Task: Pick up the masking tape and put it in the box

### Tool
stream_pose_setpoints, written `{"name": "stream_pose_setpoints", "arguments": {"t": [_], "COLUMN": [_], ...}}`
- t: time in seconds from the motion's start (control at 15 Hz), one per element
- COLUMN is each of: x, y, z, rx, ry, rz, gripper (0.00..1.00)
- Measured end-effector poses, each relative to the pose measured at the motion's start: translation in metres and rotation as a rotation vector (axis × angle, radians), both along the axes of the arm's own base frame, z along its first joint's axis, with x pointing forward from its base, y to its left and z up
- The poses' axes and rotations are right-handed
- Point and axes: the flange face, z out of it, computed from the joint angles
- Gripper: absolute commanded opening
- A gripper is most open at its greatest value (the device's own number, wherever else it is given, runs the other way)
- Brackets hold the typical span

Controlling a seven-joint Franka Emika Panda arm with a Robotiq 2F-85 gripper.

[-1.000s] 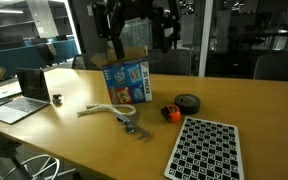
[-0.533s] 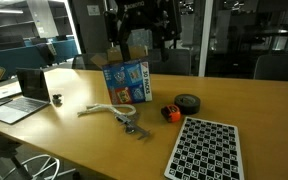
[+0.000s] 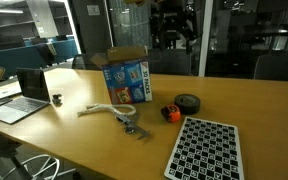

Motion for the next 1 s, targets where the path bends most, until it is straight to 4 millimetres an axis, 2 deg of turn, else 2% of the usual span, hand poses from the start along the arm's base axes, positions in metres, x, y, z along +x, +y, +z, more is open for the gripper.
{"name": "stream_pose_setpoints", "arguments": {"t": [0.2,0.4,0.73,1.0], "x": [0.043,0.077,0.122,0.155], "y": [-0.008,-0.026,-0.071,-0.097], "z": [-0.031,-0.076,-0.156,-0.194], "rx": [0.045,0.164,0.354,0.418], "ry": [0.003,0.035,0.080,0.081], "rz": [-0.074,-0.163,-0.318,-0.395], "gripper": [1.00,1.00,1.00,1.00]}}
